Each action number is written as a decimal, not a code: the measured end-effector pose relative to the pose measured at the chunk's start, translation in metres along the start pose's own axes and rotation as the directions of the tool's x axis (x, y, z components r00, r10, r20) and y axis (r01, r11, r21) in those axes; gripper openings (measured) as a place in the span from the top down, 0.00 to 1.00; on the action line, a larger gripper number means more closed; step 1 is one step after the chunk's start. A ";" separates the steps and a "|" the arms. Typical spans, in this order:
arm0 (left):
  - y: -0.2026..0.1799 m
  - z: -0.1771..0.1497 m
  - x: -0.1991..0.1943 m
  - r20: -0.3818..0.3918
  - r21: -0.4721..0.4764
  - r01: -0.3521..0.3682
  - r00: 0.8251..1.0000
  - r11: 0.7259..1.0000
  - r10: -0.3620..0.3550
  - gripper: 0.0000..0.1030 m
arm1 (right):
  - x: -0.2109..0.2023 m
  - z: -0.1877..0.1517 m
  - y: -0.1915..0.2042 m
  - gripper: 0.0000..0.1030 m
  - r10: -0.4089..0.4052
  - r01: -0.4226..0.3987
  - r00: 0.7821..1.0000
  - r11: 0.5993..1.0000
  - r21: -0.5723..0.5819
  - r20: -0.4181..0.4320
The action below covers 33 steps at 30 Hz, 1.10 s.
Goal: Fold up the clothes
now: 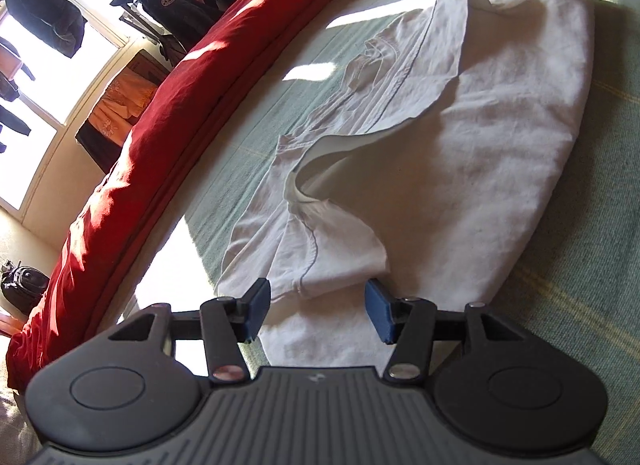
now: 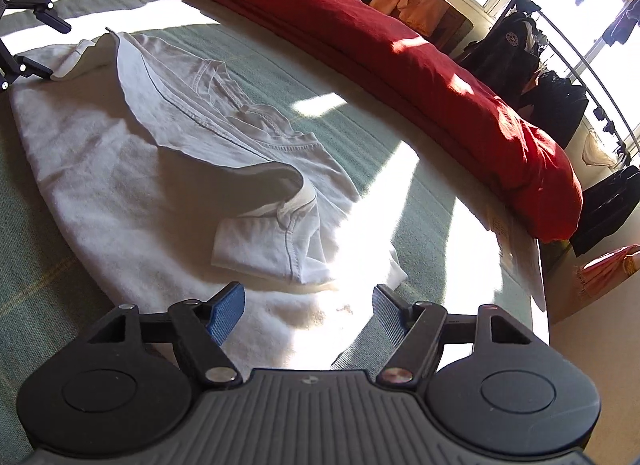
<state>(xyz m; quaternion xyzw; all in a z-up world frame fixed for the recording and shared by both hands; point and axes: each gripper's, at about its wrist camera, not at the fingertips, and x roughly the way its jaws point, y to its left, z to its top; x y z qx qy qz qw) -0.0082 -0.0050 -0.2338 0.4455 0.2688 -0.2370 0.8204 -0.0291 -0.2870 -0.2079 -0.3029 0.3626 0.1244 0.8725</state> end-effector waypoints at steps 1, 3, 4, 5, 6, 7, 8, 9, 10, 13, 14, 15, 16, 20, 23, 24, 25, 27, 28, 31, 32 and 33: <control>-0.002 0.001 0.005 0.002 0.019 -0.006 1.000 1.000 0.006 0.47 | 0.005 -0.002 0.002 0.28 0.001 -0.001 1.000 1.000 -0.002 -0.003; -0.004 0.003 0.010 0.018 0.034 -0.020 1.000 0.999 0.019 0.46 | 0.014 -0.004 0.006 0.28 0.000 0.000 1.000 1.000 -0.008 -0.004; -0.004 0.004 0.012 0.026 0.033 -0.019 1.000 0.999 0.018 0.45 | 0.017 -0.004 0.007 0.28 -0.003 0.003 1.000 1.000 -0.011 -0.002; -0.003 0.005 0.013 0.038 0.031 -0.022 0.999 0.999 0.021 0.45 | 0.021 -0.003 0.009 0.28 -0.006 0.006 1.000 1.000 -0.018 0.003; -0.001 0.006 0.014 0.047 0.025 -0.031 0.998 0.999 0.029 0.45 | 0.023 -0.002 0.011 0.28 -0.014 0.014 1.000 1.000 -0.027 0.012; 0.001 0.007 0.015 0.052 0.016 -0.041 0.998 0.999 0.040 0.44 | 0.025 0.000 0.012 0.28 -0.021 0.022 1.000 0.999 -0.036 0.022; 0.004 0.008 0.015 0.058 0.008 -0.051 0.997 0.999 0.051 0.44 | 0.027 0.002 0.013 0.28 -0.027 0.029 0.999 0.998 -0.050 0.035; 0.008 0.009 0.017 0.061 -0.017 -0.054 0.997 0.998 0.055 0.44 | 0.028 0.004 0.013 0.28 -0.035 0.038 0.998 0.997 -0.060 0.049; 0.014 0.010 0.018 0.064 -0.048 -0.053 0.996 0.997 0.056 0.45 | 0.031 0.005 0.012 0.28 -0.042 0.046 0.997 0.997 -0.067 0.057; 0.029 0.010 0.023 0.065 -0.119 -0.074 0.994 0.990 0.083 0.44 | 0.037 0.010 0.003 0.28 -0.055 0.059 0.996 0.997 -0.058 0.076; 0.034 0.009 0.025 0.064 -0.139 -0.082 0.994 0.987 0.091 0.44 | 0.040 0.011 -0.002 0.28 -0.060 0.064 0.995 0.997 -0.044 0.078; 0.040 0.008 0.027 0.064 -0.159 -0.092 0.993 0.983 0.104 0.44 | 0.042 0.012 -0.007 0.28 -0.066 0.068 0.995 0.997 -0.030 0.080; 0.045 0.006 0.030 0.059 -0.178 -0.109 0.991 0.978 0.121 0.44 | 0.044 0.013 -0.012 0.28 -0.071 0.073 0.994 0.997 -0.016 0.082; 0.065 -0.002 0.048 -0.008 -0.258 -0.169 0.985 0.951 0.173 0.44 | 0.054 0.017 -0.032 0.27 -0.095 0.092 0.992 0.995 0.039 0.088; 0.076 -0.009 0.063 -0.093 -0.299 -0.231 0.973 0.926 0.212 0.44 | 0.067 0.015 -0.048 0.27 -0.149 0.145 0.988 0.984 0.105 0.039; 0.079 -0.011 0.066 -0.118 -0.313 -0.245 0.969 0.917 0.219 0.44 | 0.072 0.015 -0.053 0.27 -0.167 0.163 0.986 0.979 0.126 0.022; 0.081 -0.013 0.067 -0.131 -0.331 -0.252 0.967 0.909 0.220 0.45 | 0.076 0.014 -0.058 0.27 -0.182 0.180 0.983 0.973 0.147 0.005; 0.081 -0.014 0.060 -0.113 -0.356 -0.238 0.971 0.904 0.211 0.45 | 0.074 0.012 -0.064 0.27 -0.191 0.188 0.982 0.965 0.181 0.001; 0.079 -0.013 0.055 -0.096 -0.358 -0.230 0.973 0.905 0.209 0.45 | 0.072 0.011 -0.066 0.27 -0.195 0.189 0.981 0.962 0.196 0.008; 0.067 -0.005 0.039 -0.024 -0.339 -0.163 0.986 0.926 0.165 0.44 | 0.063 0.012 -0.066 0.27 -0.166 0.151 0.985 0.963 0.222 0.047; 0.063 -0.002 0.035 -0.002 -0.336 -0.131 0.990 0.933 0.138 0.43 | 0.058 0.014 -0.063 0.30 -0.132 0.114 0.989 0.969 0.219 0.071; 0.059 0.001 0.032 0.019 -0.337 -0.085 0.995 0.938 0.097 0.43 | 0.054 0.016 -0.060 0.33 -0.099 0.077 0.991 0.974 0.214 0.094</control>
